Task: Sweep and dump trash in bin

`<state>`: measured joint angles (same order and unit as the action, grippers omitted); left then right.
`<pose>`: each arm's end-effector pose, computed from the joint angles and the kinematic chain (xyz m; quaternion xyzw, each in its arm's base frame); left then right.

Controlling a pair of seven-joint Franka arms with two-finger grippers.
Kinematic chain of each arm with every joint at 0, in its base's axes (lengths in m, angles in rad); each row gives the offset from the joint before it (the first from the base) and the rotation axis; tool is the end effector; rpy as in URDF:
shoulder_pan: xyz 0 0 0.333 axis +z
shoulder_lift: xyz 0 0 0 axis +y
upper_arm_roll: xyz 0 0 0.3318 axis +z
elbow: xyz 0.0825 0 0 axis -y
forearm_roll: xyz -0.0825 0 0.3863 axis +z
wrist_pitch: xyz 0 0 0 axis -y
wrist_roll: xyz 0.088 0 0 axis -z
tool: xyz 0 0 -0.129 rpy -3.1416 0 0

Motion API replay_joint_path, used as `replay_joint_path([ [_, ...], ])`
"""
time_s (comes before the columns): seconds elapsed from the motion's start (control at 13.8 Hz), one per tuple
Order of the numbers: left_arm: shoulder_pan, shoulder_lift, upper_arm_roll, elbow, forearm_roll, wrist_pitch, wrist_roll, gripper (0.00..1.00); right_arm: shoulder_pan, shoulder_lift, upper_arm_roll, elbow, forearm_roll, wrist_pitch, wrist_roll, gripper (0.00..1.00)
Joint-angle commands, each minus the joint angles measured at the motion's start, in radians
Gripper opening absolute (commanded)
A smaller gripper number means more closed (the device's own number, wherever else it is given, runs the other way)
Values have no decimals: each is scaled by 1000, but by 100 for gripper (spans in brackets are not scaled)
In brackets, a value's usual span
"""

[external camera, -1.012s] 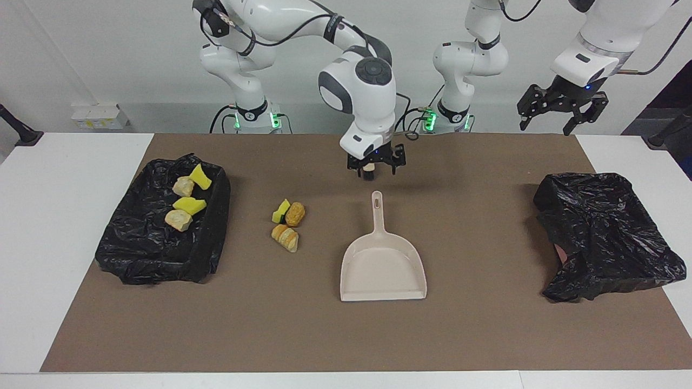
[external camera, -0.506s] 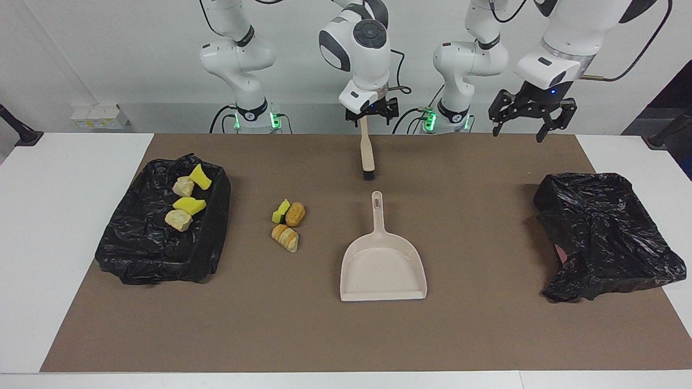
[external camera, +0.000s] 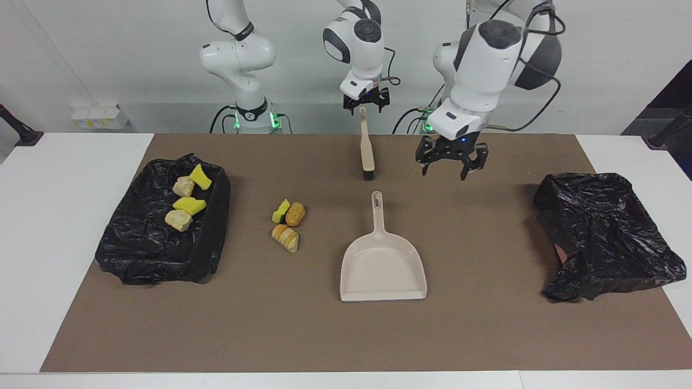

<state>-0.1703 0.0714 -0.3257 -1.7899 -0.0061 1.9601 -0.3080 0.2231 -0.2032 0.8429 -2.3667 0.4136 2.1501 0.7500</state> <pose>0.5290 -0.2818 0.5090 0.9944 -0.0918 0.0416 0.0332 0.2075 0.4260 0.3657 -0.9948 -0.0299 0.0916 0.0338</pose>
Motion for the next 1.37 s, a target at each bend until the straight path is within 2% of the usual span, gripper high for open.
replay_joint_path([
  [0.0, -27, 63, -30, -46, 9, 94, -83, 100, 5, -35, 25, -91, 37, 94, -60, 100],
  [0.14, -83, 119, -32, -66, 78, 172, -184, 100, 10, -22, 31, -100, 37, 131, -63, 100],
  [0.43, -118, 195, -32, -86, 87, 272, -241, 100, 19, 11, 58, -128, 45, 186, -63, 100],
  [0.51, -118, 209, -33, -86, 87, 293, -243, 100, 21, 19, 61, -129, 45, 201, -64, 97],
  [0.58, -118, 215, -32, -86, 87, 315, -243, 100, 21, 24, 67, -129, 45, 203, -81, 48],
  [0.65, -118, 221, -32, -86, 87, 328, -244, 100, 21, 24, 67, -129, 45, 203, -90, 12],
  [0.72, -117, 223, -33, -86, 87, 329, -247, 98, 21, 24, 68, -129, 44, 202, -92, 0],
  [0.94, -107, 237, -33, -85, 87, 335, -246, 86, 21, 27, 68, -126, 37, 197, -92, 0],
  [1.08, -107, 249, -32, -86, 87, 338, -246, 85, 19, 31, 68, -118, 36, 189, -87, 0],
  [1.16, -109, 252, -32, -85, 87, 338, -247, 80, 18, 34, 67, -114, 36, 186, -81, 0],
  [1.23, -116, 266, -32, -85, 86, 338, -249, 79, 13, 31, 67, -109, 34, 172, -84, 0],
  [1.3, -115, 272, -32, -77, 87, 335, -249, 78, 7, 24, 65, -89, 33, 128, -84, 0],
])
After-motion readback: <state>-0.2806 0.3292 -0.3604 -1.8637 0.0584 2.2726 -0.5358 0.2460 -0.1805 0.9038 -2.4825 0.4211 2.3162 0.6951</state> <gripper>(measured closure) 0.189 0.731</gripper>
